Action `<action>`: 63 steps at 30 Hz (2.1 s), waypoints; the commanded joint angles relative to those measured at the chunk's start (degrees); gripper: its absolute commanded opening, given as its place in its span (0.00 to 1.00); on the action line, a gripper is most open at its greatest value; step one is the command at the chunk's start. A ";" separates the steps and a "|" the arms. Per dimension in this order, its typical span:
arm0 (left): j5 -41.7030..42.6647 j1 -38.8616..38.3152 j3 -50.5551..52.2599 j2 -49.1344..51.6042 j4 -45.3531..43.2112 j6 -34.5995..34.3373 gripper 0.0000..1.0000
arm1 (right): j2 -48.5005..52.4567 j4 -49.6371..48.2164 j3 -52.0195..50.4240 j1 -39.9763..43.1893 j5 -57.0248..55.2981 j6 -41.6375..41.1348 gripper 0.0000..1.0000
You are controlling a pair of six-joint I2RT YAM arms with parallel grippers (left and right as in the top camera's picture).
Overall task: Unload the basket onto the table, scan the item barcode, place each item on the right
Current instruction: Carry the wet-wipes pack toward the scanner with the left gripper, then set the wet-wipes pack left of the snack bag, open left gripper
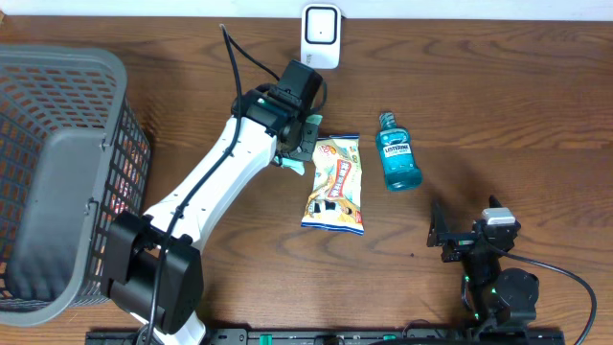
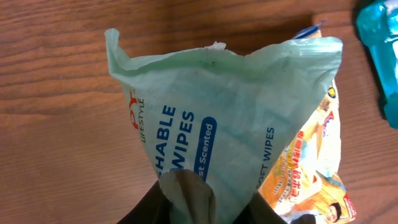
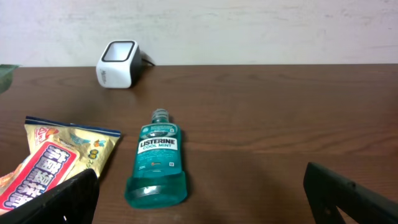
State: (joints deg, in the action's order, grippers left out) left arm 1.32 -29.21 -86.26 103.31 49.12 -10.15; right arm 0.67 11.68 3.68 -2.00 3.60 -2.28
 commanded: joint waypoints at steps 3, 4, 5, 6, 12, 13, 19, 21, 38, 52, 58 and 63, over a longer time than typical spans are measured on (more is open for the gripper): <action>-0.48 -1.75 0.11 0.37 0.09 -0.90 0.11 | -0.33 0.09 -0.11 -0.61 -0.24 0.74 0.99; -0.46 -2.05 0.39 0.37 -0.11 -1.16 0.11 | -0.33 0.11 -0.11 -0.61 -0.24 0.74 0.99; -0.44 -2.40 0.79 0.37 -0.28 -1.49 0.11 | -0.33 0.11 -0.11 -0.61 -0.24 0.74 0.99; -0.42 -2.67 1.09 0.37 -0.35 -1.75 0.11 | -0.33 0.11 -0.11 -0.61 -0.24 0.76 0.99; -0.28 -4.02 5.53 0.42 -4.33 -7.15 0.12 | -0.33 0.11 -0.11 -0.61 -0.24 0.74 0.99; -0.28 -4.11 6.45 0.42 -5.31 -8.44 0.12 | -0.33 0.11 -0.11 -0.61 -0.24 0.76 0.99; 7.34 -4.26 11.89 0.44 -14.80 -11.10 0.12 | -0.33 0.11 -0.11 -0.61 -0.24 0.74 0.99; 9.14 -4.26 13.00 0.44 -17.38 -12.94 0.13 | -0.33 0.11 -0.11 -0.61 -0.24 0.74 0.99; -8.94 -0.61 19.39 0.44 -14.51 -26.75 0.17 | -0.33 0.11 -0.11 -0.61 -0.26 0.74 0.99; -8.92 4.24 25.66 0.42 -17.14 -26.95 0.98 | -0.33 0.11 -0.11 -0.61 -0.24 0.74 0.99; -8.90 4.28 23.65 0.00 -16.63 -23.71 0.99 | -0.33 0.11 -0.11 -0.61 -0.24 0.76 0.99; -8.94 4.31 21.94 -2.54 -16.65 -19.78 0.99 | -0.33 0.11 -0.11 -0.61 -0.24 0.74 0.99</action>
State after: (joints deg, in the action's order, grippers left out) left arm -6.39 -25.17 -61.87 103.39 32.49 -33.71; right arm 0.69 11.70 3.68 -2.00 3.60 -2.28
